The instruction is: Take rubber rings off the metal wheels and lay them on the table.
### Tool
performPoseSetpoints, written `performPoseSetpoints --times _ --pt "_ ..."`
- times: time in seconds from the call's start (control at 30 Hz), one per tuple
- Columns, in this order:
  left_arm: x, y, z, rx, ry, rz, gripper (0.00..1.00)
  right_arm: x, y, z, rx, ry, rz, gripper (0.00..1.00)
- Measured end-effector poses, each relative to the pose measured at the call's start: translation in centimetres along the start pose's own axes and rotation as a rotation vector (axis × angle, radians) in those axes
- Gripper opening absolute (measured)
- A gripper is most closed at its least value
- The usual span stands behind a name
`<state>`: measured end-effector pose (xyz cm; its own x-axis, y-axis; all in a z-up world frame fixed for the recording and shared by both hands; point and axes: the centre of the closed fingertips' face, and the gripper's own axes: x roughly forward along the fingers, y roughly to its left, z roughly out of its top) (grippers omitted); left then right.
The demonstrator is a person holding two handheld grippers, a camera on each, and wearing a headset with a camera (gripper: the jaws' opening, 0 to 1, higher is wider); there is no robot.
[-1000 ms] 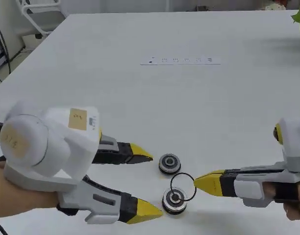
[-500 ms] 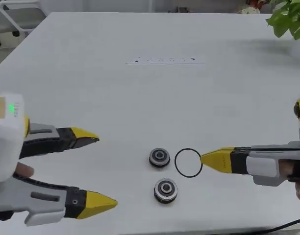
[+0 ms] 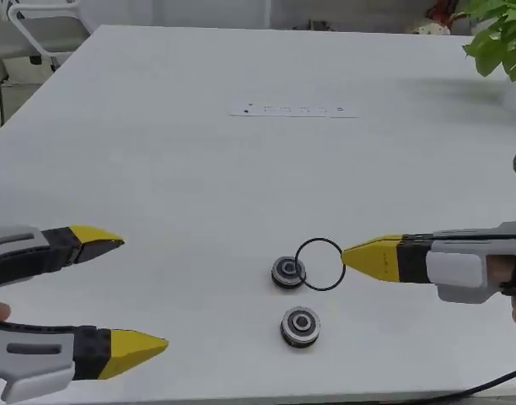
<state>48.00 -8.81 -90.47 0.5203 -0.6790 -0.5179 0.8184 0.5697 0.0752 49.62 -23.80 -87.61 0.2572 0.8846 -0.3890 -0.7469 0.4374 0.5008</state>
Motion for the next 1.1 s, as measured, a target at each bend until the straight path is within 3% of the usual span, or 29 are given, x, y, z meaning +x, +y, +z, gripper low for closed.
performPoseSetpoints --times 0.2,0.7,0.93,1.1 --pt "-1.1 0.6 -0.6 -0.017 -0.006 0.018 0.68 1.8 0.6 0.2 0.003 0.004 0.011 0.0" --pt "-2.9 2.7 -3.1 -0.045 -0.016 0.049 0.67 6.4 2.2 -0.5 -0.043 0.102 0.037 0.0" --pt "-3.7 3.8 -4.0 -0.052 -0.038 0.067 0.68 9.1 2.1 -0.9 -0.048 0.14 0.054 0.0" --pt "-4.2 4.8 -5.6 -0.077 -0.029 0.105 0.68 11.2 1.7 -2.3 -0.026 0.192 0.064 0.0"
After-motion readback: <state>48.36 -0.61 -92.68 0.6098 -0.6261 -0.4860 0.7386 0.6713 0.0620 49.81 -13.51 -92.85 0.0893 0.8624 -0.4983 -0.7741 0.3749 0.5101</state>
